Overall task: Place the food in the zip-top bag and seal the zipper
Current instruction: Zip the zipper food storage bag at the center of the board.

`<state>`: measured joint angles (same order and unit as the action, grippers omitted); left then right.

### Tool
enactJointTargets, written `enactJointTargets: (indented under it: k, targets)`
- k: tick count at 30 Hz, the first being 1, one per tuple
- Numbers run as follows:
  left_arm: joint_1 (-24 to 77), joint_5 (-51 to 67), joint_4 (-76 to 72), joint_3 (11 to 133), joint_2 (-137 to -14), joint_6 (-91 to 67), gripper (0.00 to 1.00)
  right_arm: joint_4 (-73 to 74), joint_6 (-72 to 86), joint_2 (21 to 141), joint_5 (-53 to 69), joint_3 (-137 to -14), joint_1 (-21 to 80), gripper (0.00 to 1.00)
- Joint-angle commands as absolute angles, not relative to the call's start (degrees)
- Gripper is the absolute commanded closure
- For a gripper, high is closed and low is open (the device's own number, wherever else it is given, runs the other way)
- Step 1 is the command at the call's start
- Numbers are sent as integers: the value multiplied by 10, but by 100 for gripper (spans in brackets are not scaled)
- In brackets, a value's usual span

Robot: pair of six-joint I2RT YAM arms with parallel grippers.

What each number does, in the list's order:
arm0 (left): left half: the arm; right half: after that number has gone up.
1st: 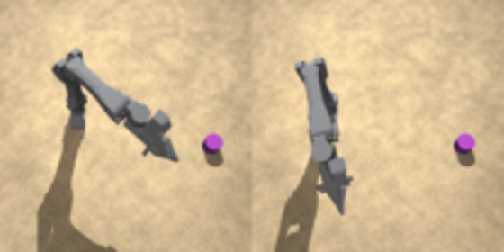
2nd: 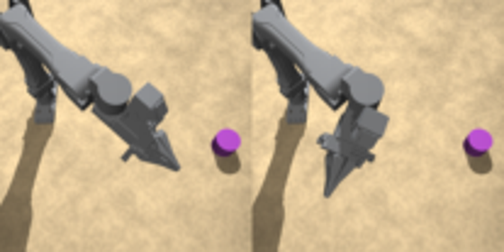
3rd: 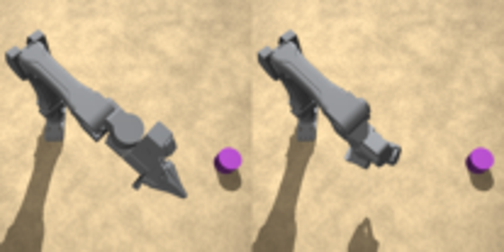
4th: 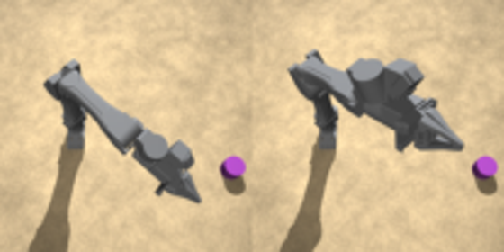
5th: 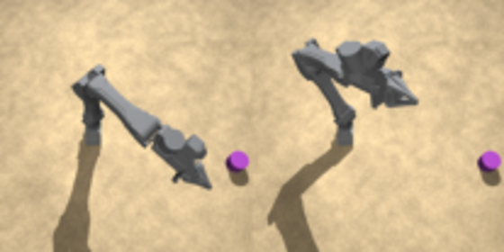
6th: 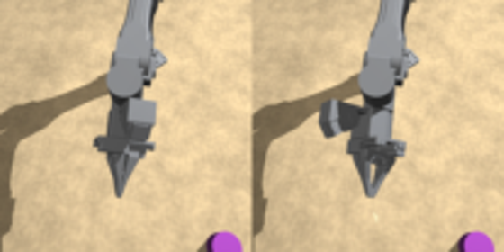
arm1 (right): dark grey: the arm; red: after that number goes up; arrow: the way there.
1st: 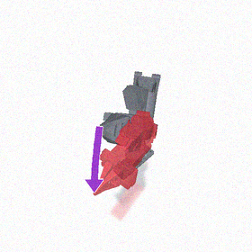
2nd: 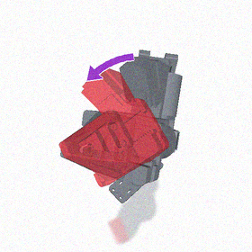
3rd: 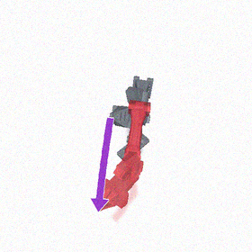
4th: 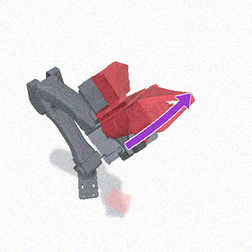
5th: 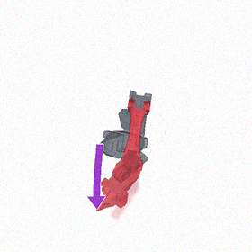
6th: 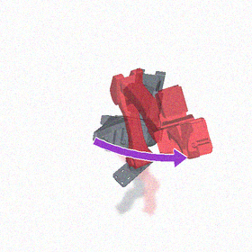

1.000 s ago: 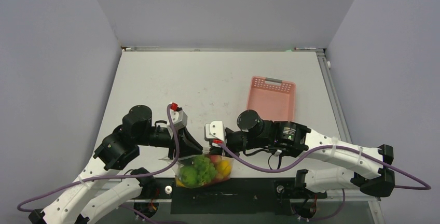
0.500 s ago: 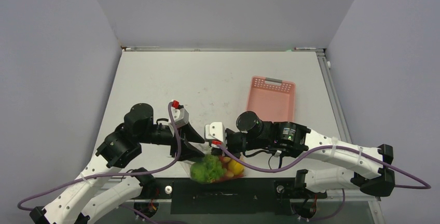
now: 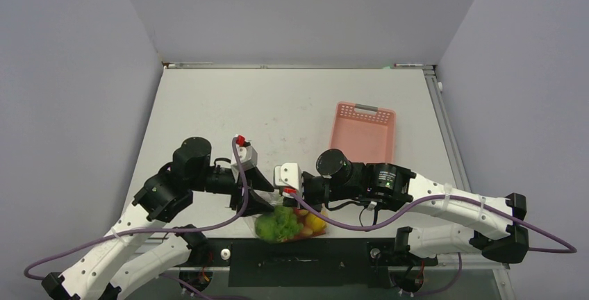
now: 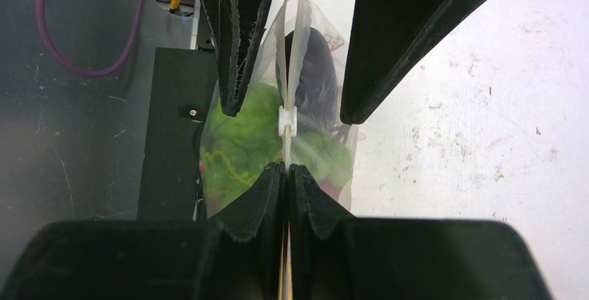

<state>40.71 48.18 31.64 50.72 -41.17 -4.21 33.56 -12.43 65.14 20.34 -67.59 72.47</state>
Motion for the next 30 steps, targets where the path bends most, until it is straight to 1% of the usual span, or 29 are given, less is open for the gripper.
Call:
enactJointTargets:
  k: [1, 15, 30]
  targets:
    - [407, 476, 313, 503, -410, -30, 43, 283, -123, 633, 197, -705, 728, 95]
    - [407, 473, 293, 479, -412, -42, 45, 277, -119, 626, 186, -699, 728, 95]
    - [407, 474, 259, 465, -419, -52, 57, 272, -112, 623, 184, -696, 728, 95]
